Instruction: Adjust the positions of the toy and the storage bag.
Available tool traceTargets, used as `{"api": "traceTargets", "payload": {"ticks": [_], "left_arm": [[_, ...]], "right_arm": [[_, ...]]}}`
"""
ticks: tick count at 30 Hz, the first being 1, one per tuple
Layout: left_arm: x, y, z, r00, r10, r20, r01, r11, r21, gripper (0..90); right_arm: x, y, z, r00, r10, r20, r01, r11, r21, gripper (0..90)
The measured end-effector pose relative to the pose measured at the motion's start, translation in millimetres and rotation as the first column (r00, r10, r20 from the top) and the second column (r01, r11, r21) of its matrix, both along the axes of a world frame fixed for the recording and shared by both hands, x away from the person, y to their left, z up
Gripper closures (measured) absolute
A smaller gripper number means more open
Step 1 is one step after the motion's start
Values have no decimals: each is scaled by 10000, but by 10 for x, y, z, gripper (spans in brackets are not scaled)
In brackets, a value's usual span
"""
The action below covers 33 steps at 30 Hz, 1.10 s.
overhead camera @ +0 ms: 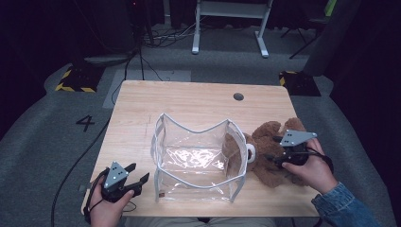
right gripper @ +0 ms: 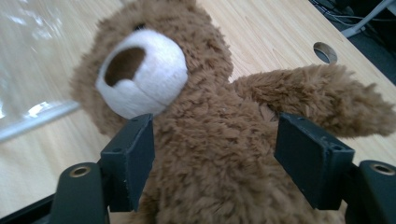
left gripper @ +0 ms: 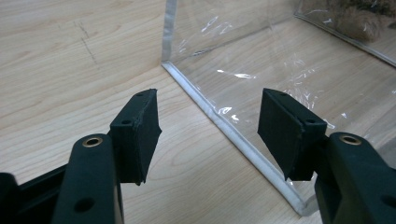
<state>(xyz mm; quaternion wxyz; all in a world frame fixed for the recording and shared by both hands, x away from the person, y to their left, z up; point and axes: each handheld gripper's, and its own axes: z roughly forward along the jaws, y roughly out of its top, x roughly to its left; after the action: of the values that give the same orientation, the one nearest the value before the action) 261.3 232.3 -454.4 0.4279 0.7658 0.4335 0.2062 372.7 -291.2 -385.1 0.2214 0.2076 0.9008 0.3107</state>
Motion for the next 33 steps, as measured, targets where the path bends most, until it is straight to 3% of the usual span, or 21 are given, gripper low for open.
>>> {"api": "traceTargets", "payload": {"ticks": [2, 7, 12, 17, 18, 19, 21, 22, 23, 24, 27, 30, 31, 33], "left_arm": [[6, -19, -14, 10000, -31, 5, 31, 10000, -29, 383], [10, -48, -26, 9999, -152, -30, 152, 9999, -16, 380], [20, -53, -69, 9997, -183, -131, 184, 9998, 69, 380], [24, -60, -87, 9996, -206, -197, 205, 9998, -52, 380], [27, -62, -92, 9994, -242, -232, 240, 9997, -83, 379], [28, -65, -96, 9994, -230, -261, 228, 9997, -81, 378], [31, -66, -103, 9992, -255, -305, 255, 9997, -23, 378], [35, -71, -110, 9992, -266, -294, 265, 9996, -42, 378], [34, -74, -111, 9991, -263, -330, 262, 9996, -51, 378], [35, -76, -113, 9990, -279, -350, 277, 9996, -64, 378], [38, -81, -118, 9990, -307, -335, 306, 9995, -39, 377], [36, -81, -124, 9989, -309, -353, 307, 9995, -76, 376], [34, -80, -127, 9988, -301, -375, 296, 9995, -116, 376], [36, -73, -131, 9988, -333, -373, 330, 9994, -71, 375]], "right_arm": [[44, 37, -52, 9999, 90, -52, -91, 9998, -154, 287], [147, 116, -193, 9993, 333, -138, -346, 9936, -1072, 235], [255, 142, -306, 9984, 567, 11, -560, 9882, -1425, 205], [324, 164, -389, 9994, 319, -122, -334, 9864, -1608, 206], [349, 164, -390, 9988, 481, -26, -478, 9836, -1739, 207], [372, 165, -407, 9986, 523, -10, -517, 9855, -1618, 214], [395, 167, -402, 9987, 503, 9, -491, 9785, -2004, 244], [403, 181, -424, 9986, 508, -138, -525, 9816, -1835, 256], [405, 190, -416, 9986, 497, -185, -525, 9737, -2216, 268], [415, 212, -436, 9984, 522, -229, -559, 9751, -2146, 276], [463, 252, -440, 9966, 815, -147, -821, 9491, -3040, 307], [506, 291, -471, 9957, 849, -382, -927, 9414, -3243, 335], [513, 301, -486, 9952, 834, -507, -952, 9431, -3185, 347], [537, 315, -476, 9945, 815, -651, -985, 9386, -3307, 409]]}}
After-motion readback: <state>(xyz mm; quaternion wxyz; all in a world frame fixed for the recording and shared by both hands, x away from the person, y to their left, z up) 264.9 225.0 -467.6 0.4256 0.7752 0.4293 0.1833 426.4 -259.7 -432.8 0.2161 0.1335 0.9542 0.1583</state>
